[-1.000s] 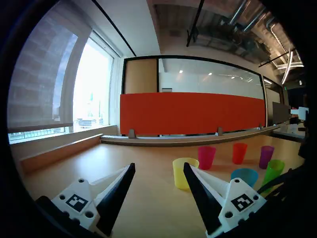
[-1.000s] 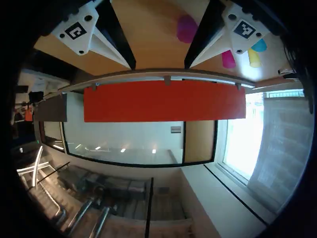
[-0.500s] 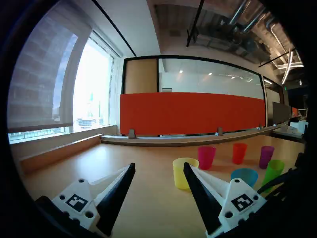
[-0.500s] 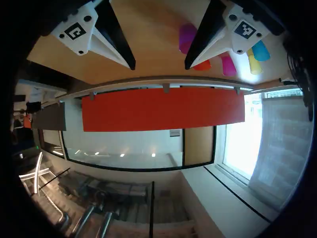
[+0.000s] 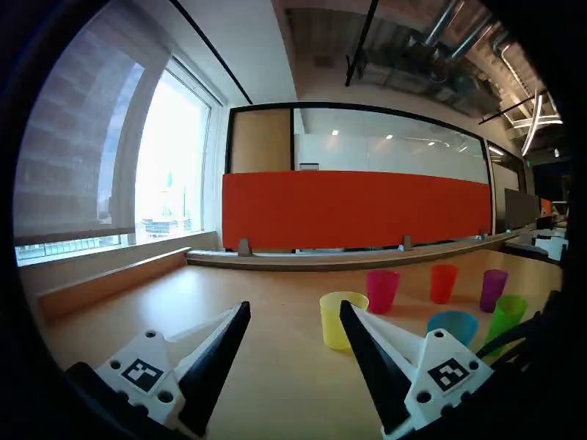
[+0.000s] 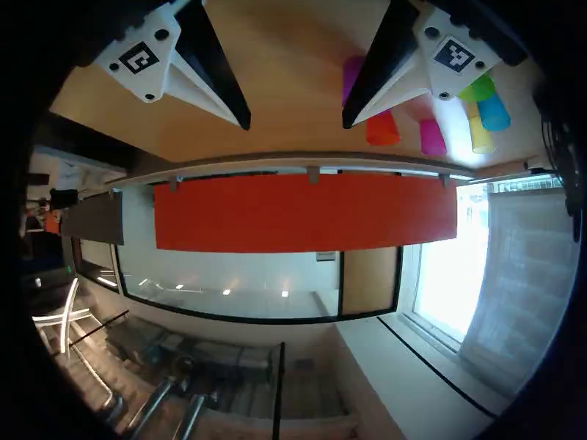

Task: Pour water

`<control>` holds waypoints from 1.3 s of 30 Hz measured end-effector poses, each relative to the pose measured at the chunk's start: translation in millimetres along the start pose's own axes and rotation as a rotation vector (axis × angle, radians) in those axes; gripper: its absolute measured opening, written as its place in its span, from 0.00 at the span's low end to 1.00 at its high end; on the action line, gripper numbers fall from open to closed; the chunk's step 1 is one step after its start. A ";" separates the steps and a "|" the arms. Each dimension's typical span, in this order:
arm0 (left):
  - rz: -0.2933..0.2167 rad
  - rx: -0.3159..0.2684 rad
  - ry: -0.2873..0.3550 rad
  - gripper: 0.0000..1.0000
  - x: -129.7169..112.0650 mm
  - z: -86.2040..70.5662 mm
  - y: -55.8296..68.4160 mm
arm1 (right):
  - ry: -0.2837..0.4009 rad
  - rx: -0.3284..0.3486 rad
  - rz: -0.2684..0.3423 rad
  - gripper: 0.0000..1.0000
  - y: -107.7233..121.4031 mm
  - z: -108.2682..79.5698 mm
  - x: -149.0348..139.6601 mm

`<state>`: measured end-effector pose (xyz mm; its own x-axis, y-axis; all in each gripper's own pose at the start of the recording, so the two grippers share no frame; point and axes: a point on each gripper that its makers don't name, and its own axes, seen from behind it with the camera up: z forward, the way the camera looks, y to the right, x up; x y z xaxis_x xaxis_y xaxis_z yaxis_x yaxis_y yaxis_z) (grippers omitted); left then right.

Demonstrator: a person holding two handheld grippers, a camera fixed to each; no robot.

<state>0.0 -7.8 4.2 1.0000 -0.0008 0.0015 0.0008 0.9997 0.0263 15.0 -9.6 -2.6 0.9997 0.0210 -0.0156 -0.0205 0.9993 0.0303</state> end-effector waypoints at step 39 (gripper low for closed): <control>0.000 0.000 0.000 0.90 -0.1 0.0 -0.5 | -0.016 -0.022 -0.021 0.97 7.9 0.9 -13.8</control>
<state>-0.1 -8.3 4.2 1.0000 -0.0009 0.0014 0.0009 0.9997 0.0262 1.0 -2.0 -1.2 1.0000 -0.0004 -0.0001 0.0004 1.0000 0.0082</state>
